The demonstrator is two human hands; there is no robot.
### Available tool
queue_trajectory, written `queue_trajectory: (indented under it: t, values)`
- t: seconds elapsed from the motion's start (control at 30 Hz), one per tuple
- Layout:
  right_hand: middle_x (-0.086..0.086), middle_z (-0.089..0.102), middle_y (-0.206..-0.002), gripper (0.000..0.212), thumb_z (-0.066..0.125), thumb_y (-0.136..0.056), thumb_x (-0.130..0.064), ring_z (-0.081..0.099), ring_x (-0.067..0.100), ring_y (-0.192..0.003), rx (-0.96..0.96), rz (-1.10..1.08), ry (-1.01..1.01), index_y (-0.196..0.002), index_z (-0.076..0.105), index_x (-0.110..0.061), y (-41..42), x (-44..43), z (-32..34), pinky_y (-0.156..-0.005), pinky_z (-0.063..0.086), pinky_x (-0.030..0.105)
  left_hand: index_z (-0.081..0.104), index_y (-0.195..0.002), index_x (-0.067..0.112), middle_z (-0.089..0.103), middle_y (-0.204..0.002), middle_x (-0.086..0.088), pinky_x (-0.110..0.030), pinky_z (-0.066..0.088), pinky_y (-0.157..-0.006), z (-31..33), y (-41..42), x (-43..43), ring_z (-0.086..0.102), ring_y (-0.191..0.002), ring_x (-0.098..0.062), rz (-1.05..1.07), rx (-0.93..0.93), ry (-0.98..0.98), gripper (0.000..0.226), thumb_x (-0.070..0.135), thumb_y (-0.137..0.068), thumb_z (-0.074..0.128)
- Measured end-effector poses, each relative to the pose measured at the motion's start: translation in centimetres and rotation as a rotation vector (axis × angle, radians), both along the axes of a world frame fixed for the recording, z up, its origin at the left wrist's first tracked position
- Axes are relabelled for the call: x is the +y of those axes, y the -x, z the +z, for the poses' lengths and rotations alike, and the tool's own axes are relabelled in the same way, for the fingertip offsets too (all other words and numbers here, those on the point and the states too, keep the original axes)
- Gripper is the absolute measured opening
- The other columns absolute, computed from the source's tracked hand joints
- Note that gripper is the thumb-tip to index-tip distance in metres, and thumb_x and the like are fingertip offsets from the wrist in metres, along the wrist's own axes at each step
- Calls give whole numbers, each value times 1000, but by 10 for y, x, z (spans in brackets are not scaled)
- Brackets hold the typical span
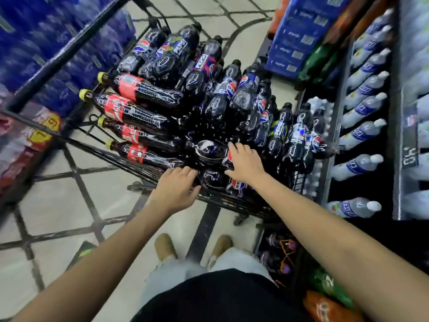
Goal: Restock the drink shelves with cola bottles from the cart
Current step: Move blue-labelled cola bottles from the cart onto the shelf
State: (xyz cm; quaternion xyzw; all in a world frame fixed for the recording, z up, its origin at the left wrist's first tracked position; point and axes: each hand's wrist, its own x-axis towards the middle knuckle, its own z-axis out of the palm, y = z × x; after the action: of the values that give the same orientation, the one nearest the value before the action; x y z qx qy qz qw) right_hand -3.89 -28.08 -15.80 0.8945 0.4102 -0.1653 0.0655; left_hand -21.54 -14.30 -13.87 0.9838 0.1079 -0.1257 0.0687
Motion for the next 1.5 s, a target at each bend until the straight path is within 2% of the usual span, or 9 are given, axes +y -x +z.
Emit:
queue_trajectory:
  t: [0.17,0.3,0.43,0.67,0.83,1.07,1.3,1.5]
  values:
    - [12,36,-147,98,61,-86,-57,39,32,-131,-27,56,-44,-154,9,-8,-7,3,-11,-105,37,43,46,-135,15,54,-128,-3,-37,37,-99,-7,3,-20,53,-116,-25,92,48,-19,52,48,-95,40]
    - [13,43,-140,92,65,-84,-53,45,33,-124,-36,88,-72,-150,20,-7,-13,7,-14,-96,43,41,40,-138,17,49,-132,-2,-37,35,-101,-8,-5,-29,49,-119,-24,120,67,-36,55,49,-94,40]
    - [12,47,-136,91,68,-80,-53,50,31,-117,-36,115,-92,-148,26,-8,-17,6,-13,-88,45,38,42,-136,16,49,-131,-2,-36,34,-100,-9,-13,-32,49,-119,-24,162,49,-26,53,49,-94,41]
    - [8,48,-134,92,68,-77,-55,51,26,-116,-39,110,-128,-147,27,-11,-18,-7,-9,-82,46,34,43,-135,17,50,-129,-1,-36,36,-100,-18,-19,-22,49,-118,-23,102,82,-5,51,49,-94,40]
    - [5,52,-126,87,69,-75,-57,54,24,-109,-54,24,-179,-141,33,-14,-15,-22,0,-81,45,34,47,-130,15,52,-127,-3,-37,36,-99,-24,-28,-9,50,-117,-25,20,95,0,50,46,-92,45]
    - [5,53,-123,91,69,-74,-61,55,22,-105,-89,-109,-222,-143,34,-13,-1,-41,10,-75,45,32,44,-130,12,49,-126,-6,-39,42,-92,-27,-50,-5,49,-116,-26,-126,113,0,53,49,-92,48]
    - [4,52,-125,93,66,-74,-65,54,22,-108,-112,-256,-199,-144,32,-14,14,-68,17,-81,46,34,32,-145,13,41,-143,-6,-39,33,-107,-38,-75,-12,40,-130,-26,-276,119,17,71,54,-90,50]
    - [6,49,-128,94,65,-76,-64,52,24,-112,-80,-429,-161,-146,28,-14,30,-96,17,-87,47,37,26,-148,14,36,-147,-7,-44,30,-111,-50,-93,-18,37,-133,-28,-373,171,29,79,59,-88,51]
